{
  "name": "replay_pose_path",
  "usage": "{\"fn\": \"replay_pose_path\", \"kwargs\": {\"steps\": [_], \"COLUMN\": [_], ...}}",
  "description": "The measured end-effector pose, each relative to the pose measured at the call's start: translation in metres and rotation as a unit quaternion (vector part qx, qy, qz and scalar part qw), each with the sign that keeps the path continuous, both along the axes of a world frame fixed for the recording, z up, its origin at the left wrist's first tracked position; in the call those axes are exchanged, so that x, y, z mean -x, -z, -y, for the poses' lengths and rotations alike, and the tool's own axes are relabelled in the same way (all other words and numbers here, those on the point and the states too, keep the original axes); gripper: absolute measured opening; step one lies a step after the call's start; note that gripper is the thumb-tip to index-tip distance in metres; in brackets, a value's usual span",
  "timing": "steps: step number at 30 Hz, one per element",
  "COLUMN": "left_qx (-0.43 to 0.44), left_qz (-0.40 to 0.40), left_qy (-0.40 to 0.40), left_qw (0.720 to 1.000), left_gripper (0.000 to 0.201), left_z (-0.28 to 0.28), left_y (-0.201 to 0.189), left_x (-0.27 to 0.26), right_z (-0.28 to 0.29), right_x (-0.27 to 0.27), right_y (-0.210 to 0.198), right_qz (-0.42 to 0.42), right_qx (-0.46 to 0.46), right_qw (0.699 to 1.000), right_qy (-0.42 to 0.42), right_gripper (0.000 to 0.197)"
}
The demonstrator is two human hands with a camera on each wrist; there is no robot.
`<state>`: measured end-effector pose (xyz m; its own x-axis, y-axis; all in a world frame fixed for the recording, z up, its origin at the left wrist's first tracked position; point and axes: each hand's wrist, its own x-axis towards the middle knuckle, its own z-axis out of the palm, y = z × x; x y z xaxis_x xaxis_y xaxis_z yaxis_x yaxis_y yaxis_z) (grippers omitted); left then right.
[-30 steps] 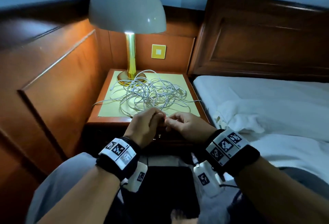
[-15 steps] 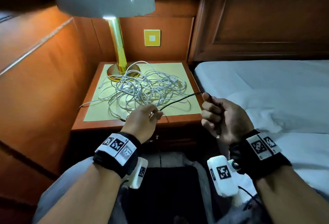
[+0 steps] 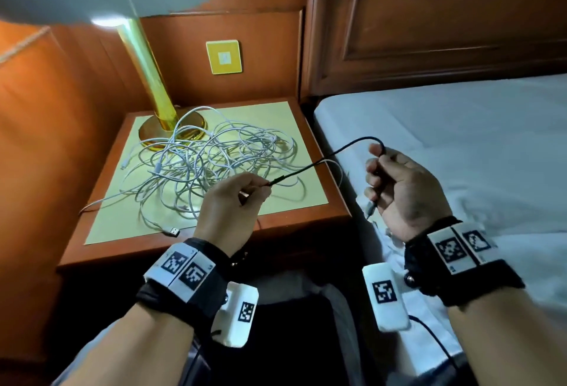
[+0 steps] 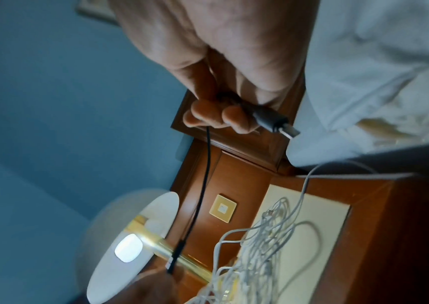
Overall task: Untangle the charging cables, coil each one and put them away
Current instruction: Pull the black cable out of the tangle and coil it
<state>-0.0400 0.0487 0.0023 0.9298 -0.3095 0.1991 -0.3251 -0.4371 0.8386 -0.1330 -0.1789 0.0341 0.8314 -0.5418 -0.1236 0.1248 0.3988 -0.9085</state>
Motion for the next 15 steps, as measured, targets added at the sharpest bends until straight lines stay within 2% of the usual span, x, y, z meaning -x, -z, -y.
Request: {"fn": "replay_pose_path", "kwargs": {"steps": [3, 5, 7, 10, 11, 12, 13, 15], "left_qx": [-0.037, -0.057, -0.070, -0.066, -0.053, -0.037, -0.019, 0.021], "left_qz": [0.061, 0.116, 0.162, 0.189, 0.193, 0.190, 0.177, 0.122], "left_qy": [0.004, 0.032, 0.073, 0.162, 0.184, 0.192, 0.184, 0.145], "left_qw": [0.997, 0.991, 0.982, 0.966, 0.962, 0.962, 0.967, 0.982], "left_gripper": [0.008, 0.007, 0.007, 0.008, 0.009, 0.010, 0.010, 0.015], "left_z": [0.006, 0.009, 0.011, 0.013, 0.014, 0.014, 0.015, 0.015], "left_y": [0.001, 0.003, 0.005, 0.008, 0.008, 0.008, 0.008, 0.008], "left_x": [0.005, 0.009, 0.013, 0.018, 0.021, 0.022, 0.023, 0.020], "right_z": [-0.009, -0.016, -0.022, -0.028, -0.030, -0.032, -0.034, -0.038], "right_x": [-0.001, 0.001, 0.004, 0.006, 0.006, 0.007, 0.008, 0.009], "right_y": [0.007, 0.013, 0.021, 0.031, 0.033, 0.033, 0.032, 0.029], "right_qz": [-0.031, -0.029, -0.008, -0.009, -0.029, -0.056, -0.078, -0.083], "right_qx": [0.191, 0.343, 0.452, 0.556, 0.567, 0.553, 0.521, 0.456], "right_qw": [0.981, 0.939, 0.891, 0.825, 0.812, 0.812, 0.824, 0.859], "right_qy": [0.002, -0.018, -0.036, -0.098, -0.136, -0.177, -0.208, -0.216], "right_gripper": [0.021, 0.020, 0.020, 0.022, 0.022, 0.021, 0.019, 0.021]}}
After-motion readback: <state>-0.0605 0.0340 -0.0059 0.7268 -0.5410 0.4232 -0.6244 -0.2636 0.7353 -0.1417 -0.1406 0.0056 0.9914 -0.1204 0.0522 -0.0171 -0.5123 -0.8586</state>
